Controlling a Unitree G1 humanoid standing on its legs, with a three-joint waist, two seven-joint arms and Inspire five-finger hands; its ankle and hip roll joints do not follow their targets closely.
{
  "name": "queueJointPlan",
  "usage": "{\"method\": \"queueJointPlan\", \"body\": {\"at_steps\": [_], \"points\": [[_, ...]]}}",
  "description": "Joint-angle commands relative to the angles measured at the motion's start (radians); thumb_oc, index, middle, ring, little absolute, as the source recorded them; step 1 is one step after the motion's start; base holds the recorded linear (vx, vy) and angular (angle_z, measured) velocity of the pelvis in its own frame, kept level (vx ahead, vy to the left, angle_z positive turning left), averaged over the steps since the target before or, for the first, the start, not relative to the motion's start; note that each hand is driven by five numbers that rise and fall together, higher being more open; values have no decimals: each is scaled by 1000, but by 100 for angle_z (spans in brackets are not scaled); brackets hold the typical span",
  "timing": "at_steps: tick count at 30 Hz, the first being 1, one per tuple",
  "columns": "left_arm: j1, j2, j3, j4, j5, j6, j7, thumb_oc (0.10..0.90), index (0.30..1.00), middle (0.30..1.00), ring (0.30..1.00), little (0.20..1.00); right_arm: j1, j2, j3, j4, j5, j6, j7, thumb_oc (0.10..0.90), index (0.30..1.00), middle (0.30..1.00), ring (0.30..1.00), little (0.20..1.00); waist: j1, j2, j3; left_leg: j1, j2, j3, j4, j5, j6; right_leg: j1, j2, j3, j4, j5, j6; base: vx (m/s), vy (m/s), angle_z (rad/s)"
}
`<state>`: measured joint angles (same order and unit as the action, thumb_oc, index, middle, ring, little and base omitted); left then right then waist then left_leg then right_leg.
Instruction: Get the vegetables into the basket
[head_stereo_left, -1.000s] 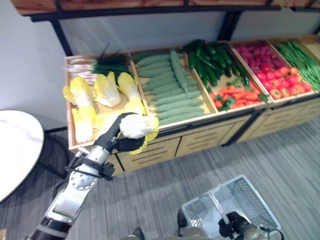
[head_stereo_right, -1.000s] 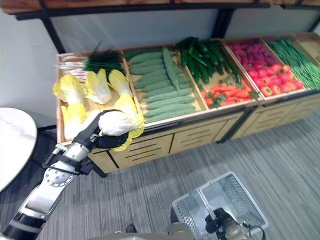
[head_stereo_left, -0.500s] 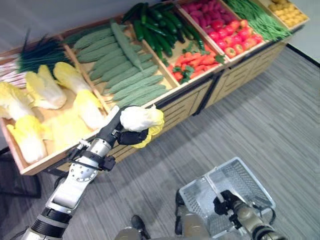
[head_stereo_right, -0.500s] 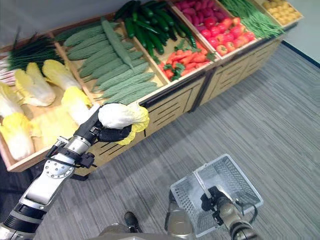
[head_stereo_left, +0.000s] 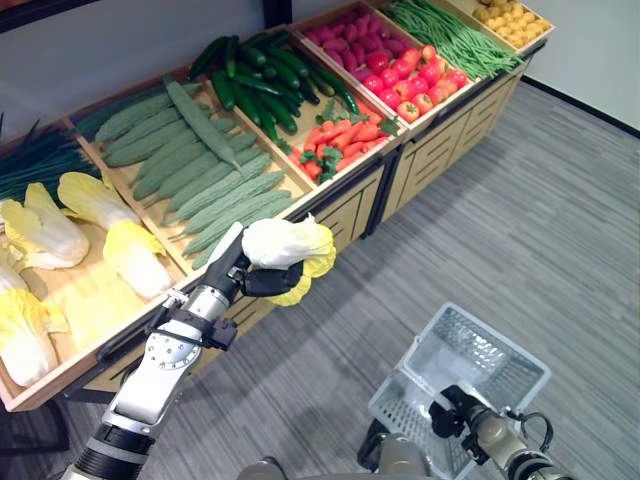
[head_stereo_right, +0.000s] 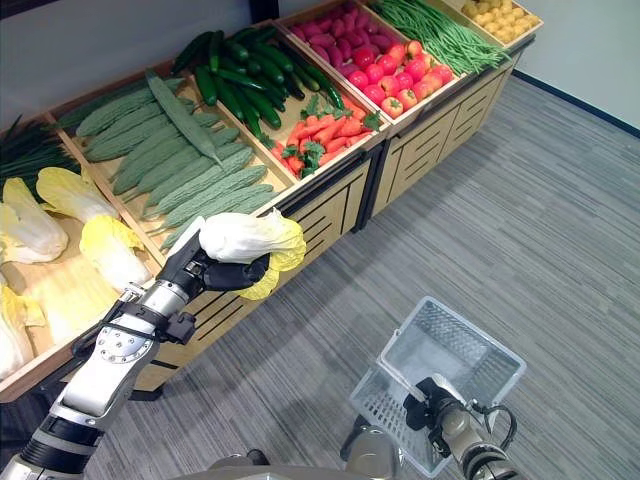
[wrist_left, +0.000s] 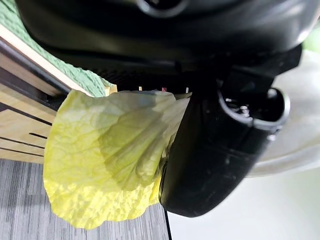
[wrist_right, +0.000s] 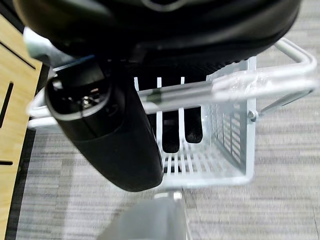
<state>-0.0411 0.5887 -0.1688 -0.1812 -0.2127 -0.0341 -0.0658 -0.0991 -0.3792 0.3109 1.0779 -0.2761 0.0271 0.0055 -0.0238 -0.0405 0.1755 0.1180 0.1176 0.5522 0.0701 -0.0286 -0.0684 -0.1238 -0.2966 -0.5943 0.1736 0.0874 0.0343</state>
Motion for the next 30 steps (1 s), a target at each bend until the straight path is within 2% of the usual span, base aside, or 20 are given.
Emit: {"method": "queueJointPlan", "body": {"at_steps": [1, 7, 12, 22, 24, 26, 28, 29, 30], "points": [[-30, 37, 33, -139, -15, -91, 23, 400, 300, 300, 300, 300, -12, 23, 0, 4, 8, -29, -4, 400, 300, 300, 300, 300, -9, -25, -46, -55, -1, -33, 18, -63, 1, 91, -96, 94, -161, 130, 217, 31, -40, 1], [-35, 32, 27, -133, -18, -88, 23, 400, 300, 300, 300, 300, 0, 7, -7, -8, 4, -30, -7, 400, 300, 300, 300, 300, -24, -2, -35, -58, 13, -23, -15, -29, -17, 70, -73, 109, -169, 105, 212, 30, -48, -6], [-49, 19, 27, -110, 9, -85, 44, 400, 300, 300, 300, 300, -7, -18, 0, -31, -2, -30, -15, 400, 300, 300, 300, 300, -38, 24, 3, -80, 34, -19, -49, 14, -41, 11, -43, 139, -154, 81, 201, 9, -93, -16], [-62, -5, 13, -99, 10, -80, 49, 400, 300, 300, 300, 300, -4, -34, 2, -40, 12, -32, -23, 400, 300, 300, 300, 300, -44, 49, 14, -98, 56, -41, -97, 66, -64, -11, -14, 136, -148, 54, 182, -4, -67, -2], [-61, -10, 11, -98, 7, -80, 48, 400, 300, 300, 300, 300, -1, -36, 2, -44, 17, -33, -24, 400, 300, 300, 300, 300, -45, 52, 15, -99, 68, -43, -94, 68, -69, -15, -6, 139, -135, 39, 175, 25, -94, 2], [-60, -14, 16, -96, 6, -78, 53, 400, 300, 300, 300, 300, -2, -39, 7, -47, 21, -36, -25, 400, 300, 300, 300, 300, -45, 47, 32, -116, 100, -48, -40, 54, -78, -27, 15, 149, -109, 11, 157, 7, -164, 0], [-57, -3, 30, -105, 7, -79, 52, 400, 300, 300, 300, 300, -14, -43, 20, -54, 29, -39, -27, 400, 300, 300, 300, 300, -36, 29, 54, -174, 152, -79, 94, 24, -92, -34, 46, 168, -105, -18, 135, -2, -266, -4], [-56, 5, 34, -106, 6, -80, 56, 400, 300, 300, 300, 300, -18, -46, 27, -52, 45, -43, -26, 400, 300, 300, 300, 300, -1, 6, 81, -216, 164, -189, 189, 47, -108, -20, 80, 190, -108, -34, 115, -46, -253, -39], [-61, 7, 34, -106, 6, -80, 60, 400, 300, 300, 300, 300, -22, -46, 25, -55, 56, -44, -25, 400, 300, 300, 300, 300, 6, -2, 93, -246, 155, -239, 210, 62, -96, -26, 86, 178, -108, -26, 99, -2, -113, -76]]}}
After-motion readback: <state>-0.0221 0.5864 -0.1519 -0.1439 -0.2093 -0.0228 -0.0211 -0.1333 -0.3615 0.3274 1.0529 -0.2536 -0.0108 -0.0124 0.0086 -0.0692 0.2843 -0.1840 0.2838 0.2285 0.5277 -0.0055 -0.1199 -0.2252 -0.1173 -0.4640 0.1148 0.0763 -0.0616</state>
